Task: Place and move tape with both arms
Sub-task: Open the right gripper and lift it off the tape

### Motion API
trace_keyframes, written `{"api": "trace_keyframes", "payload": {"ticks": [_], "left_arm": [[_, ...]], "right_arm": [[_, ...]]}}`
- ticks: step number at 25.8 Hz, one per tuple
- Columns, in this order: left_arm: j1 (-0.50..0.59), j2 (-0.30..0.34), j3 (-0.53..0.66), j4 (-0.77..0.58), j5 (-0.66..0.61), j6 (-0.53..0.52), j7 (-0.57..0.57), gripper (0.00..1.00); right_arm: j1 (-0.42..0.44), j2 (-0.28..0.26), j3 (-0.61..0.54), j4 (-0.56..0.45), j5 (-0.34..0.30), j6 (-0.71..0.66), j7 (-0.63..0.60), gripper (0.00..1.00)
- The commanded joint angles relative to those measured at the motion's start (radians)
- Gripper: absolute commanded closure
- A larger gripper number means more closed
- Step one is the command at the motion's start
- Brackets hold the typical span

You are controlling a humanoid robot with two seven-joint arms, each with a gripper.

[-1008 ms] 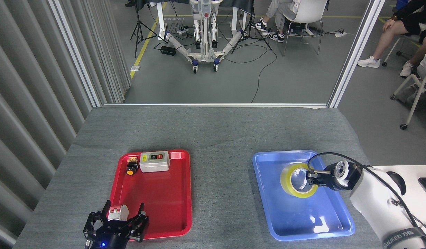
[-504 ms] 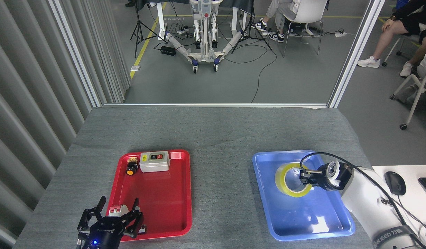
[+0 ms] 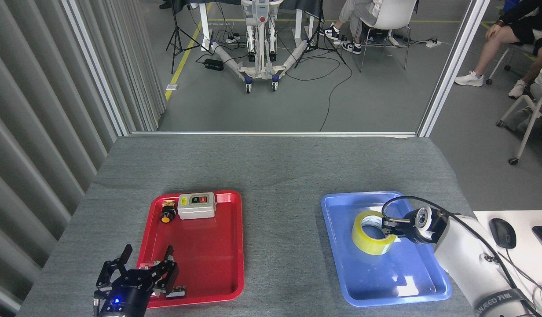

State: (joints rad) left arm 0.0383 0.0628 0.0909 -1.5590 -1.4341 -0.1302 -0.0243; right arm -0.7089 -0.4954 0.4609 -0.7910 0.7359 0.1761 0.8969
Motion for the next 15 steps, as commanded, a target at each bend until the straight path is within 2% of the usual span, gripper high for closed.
{"api": "trace_keyframes", "payload": {"ticks": [1, 5, 11, 13, 15], "left_arm": [[-0.006, 0.0, 0.003, 0.002, 0.0, -0.002, 0.001, 0.01], [-0.006, 0.003, 0.003, 0.002, 0.0, -0.002, 0.001, 0.01], [-0.005, 0.008, 0.001, 0.0, 0.0, -0.002, 0.012, 0.01], [-0.005, 0.008, 0.001, 0.0, 0.0, -0.002, 0.012, 0.0], [-0.003, 0.008, 0.001, 0.0, 0.0, -0.002, 0.012, 0.01]], "right_arm": [[0.002, -0.002, -0.001, -0.001, 0.0, -0.003, -0.009, 0.58], [0.011, 0.001, -0.001, -0.017, 0.014, -0.015, -0.059, 0.57], [0.043, -0.002, -0.004, -0.079, 0.056, -0.053, -0.191, 0.51], [0.075, -0.009, -0.021, -0.128, 0.102, -0.053, -0.245, 0.45], [0.111, -0.014, -0.071, -0.185, 0.154, -0.055, -0.314, 0.35]]}}
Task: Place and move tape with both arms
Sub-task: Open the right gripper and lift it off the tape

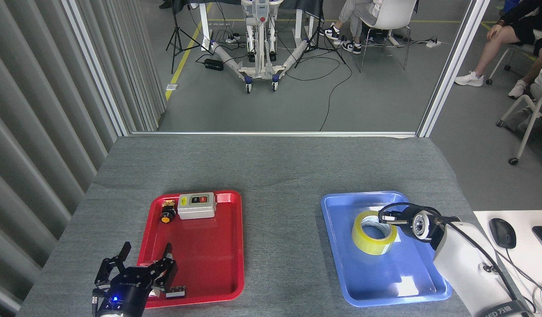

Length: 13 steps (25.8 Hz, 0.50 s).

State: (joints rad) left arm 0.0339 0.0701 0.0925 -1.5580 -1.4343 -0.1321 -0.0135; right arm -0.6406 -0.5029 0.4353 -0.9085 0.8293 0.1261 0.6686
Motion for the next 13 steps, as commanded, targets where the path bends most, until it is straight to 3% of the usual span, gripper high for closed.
{"api": "trace_keyframes", "payload": {"ticks": [1, 6, 10, 13], "left_arm": [[0.001, 0.0, 0.0, -0.001, 0.0, 0.0, 0.001, 0.0], [0.001, 0.002, 0.0, -0.001, -0.002, 0.002, 0.001, 0.0], [0.003, 0.002, 0.0, -0.001, -0.002, 0.002, 0.001, 0.0], [0.003, 0.003, 0.0, -0.001, -0.003, 0.002, 0.001, 0.0]], "right_arm": [[0.075, -0.006, -0.075, -0.098, 0.09, -0.005, -0.126, 0.28], [0.19, 0.029, -0.198, -0.233, 0.248, -0.006, -0.27, 0.05], [0.274, 0.121, -0.339, -0.313, 0.278, -0.051, -0.392, 0.01], [0.328, 0.132, -0.392, -0.346, 0.327, -0.128, -0.56, 0.0]]}}
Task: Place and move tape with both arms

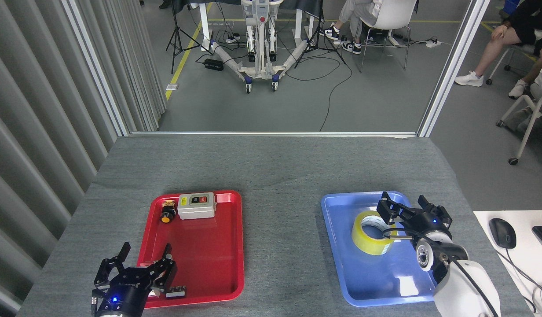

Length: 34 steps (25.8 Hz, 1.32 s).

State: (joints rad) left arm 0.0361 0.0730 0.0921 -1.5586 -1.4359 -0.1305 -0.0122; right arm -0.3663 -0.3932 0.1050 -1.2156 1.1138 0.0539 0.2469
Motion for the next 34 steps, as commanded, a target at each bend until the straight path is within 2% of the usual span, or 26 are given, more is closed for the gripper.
{"api": "trace_keyframes", "payload": {"ticks": [1, 3, 5, 9, 14, 16, 19, 22, 28, 32, 34], "left_arm": [[-0.001, 0.001, 0.0, 0.0, 0.0, 0.0, 0.0, 0.0], [0.001, 0.001, 0.0, 0.0, 0.002, 0.003, 0.0, 0.0], [-0.001, -0.001, 0.0, 0.0, 0.005, 0.011, 0.0, 0.0], [-0.001, -0.001, -0.003, 0.005, 0.014, 0.012, 0.0, 0.0], [-0.001, 0.004, -0.003, 0.015, 0.015, 0.0, 0.0, 0.0], [-0.002, 0.005, -0.002, 0.015, 0.014, -0.001, 0.0, 0.0], [-0.012, 0.013, -0.002, 0.015, 0.014, -0.003, 0.0, 0.0], [-0.018, 0.024, 0.0, 0.017, 0.017, -0.006, 0.0, 0.0], [-0.015, 0.025, 0.0, 0.009, 0.015, 0.0, 0.003, 0.0], [-0.013, 0.024, 0.0, 0.015, 0.017, 0.006, 0.014, 0.0], [-0.013, 0.025, 0.0, 0.015, 0.019, 0.006, 0.014, 0.0]], "right_arm": [[0.07, 0.025, -0.07, -0.045, 0.066, -0.068, -0.207, 0.0], [0.104, 0.027, -0.085, -0.053, 0.139, -0.075, -0.333, 0.0], [0.138, 0.031, -0.093, -0.067, 0.189, -0.081, -0.396, 0.0], [0.225, 0.031, -0.119, -0.139, 0.195, -0.101, -0.394, 0.0], [0.362, 0.024, -0.119, -0.279, 0.196, -0.081, -0.374, 0.0], [0.4, 0.034, -0.119, -0.309, 0.196, -0.046, -0.314, 0.0], [0.449, 0.042, -0.119, -0.325, 0.196, 0.001, -0.305, 0.0], [0.483, 0.048, -0.143, -0.344, 0.195, 0.001, -0.305, 0.0], [0.491, 0.106, -0.153, -0.348, 0.201, 0.0, -0.304, 0.0], [0.48, 0.102, -0.151, -0.346, 0.201, -0.002, -0.31, 0.0], [0.48, 0.082, -0.143, -0.346, 0.201, -0.022, -0.347, 0.0]]}}
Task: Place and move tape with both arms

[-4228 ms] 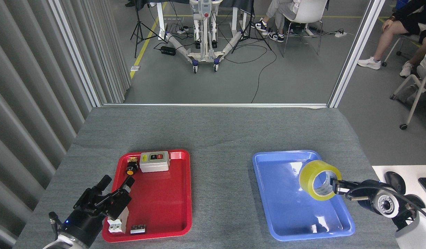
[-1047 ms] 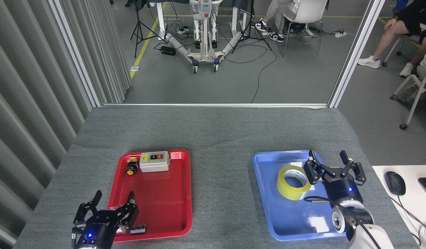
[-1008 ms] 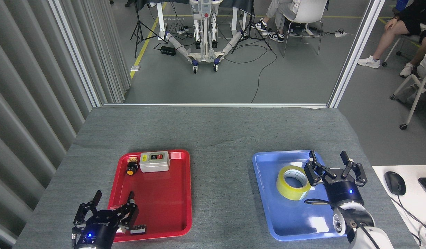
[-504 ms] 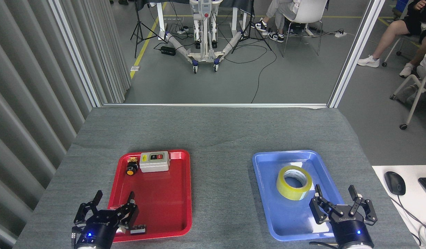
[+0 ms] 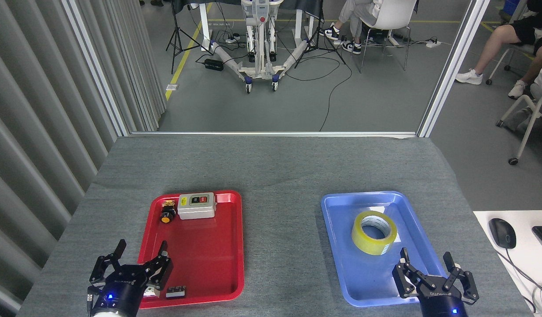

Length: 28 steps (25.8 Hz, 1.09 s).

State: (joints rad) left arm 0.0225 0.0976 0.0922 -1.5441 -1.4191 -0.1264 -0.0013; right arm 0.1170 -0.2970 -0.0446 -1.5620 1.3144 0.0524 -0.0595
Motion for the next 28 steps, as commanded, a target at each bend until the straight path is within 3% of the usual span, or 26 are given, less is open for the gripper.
{"api": "trace_keyframes", "payload": {"ticks": [1, 4, 10, 28], "left_arm": [[0.0, -0.001, 0.0, 0.001, 0.002, 0.002, 0.003, 0.0], [0.011, 0.001, 0.004, 0.001, 0.002, 0.002, 0.003, 0.0], [0.01, -0.004, 0.057, 0.024, 0.016, 0.005, 0.003, 0.0], [0.011, -0.001, 0.057, 0.064, 0.032, -0.01, 0.003, 0.0]], "right_arm": [[-0.002, -0.025, 0.006, 0.0, 0.0, -0.042, -0.066, 0.0], [0.003, -0.028, 0.003, 0.0, 0.0, -0.095, -0.099, 0.0], [0.004, -0.019, 0.002, 0.002, -0.001, -0.085, -0.095, 0.0], [0.009, -0.008, 0.0, 0.004, -0.012, -0.071, -0.103, 0.0]]}}
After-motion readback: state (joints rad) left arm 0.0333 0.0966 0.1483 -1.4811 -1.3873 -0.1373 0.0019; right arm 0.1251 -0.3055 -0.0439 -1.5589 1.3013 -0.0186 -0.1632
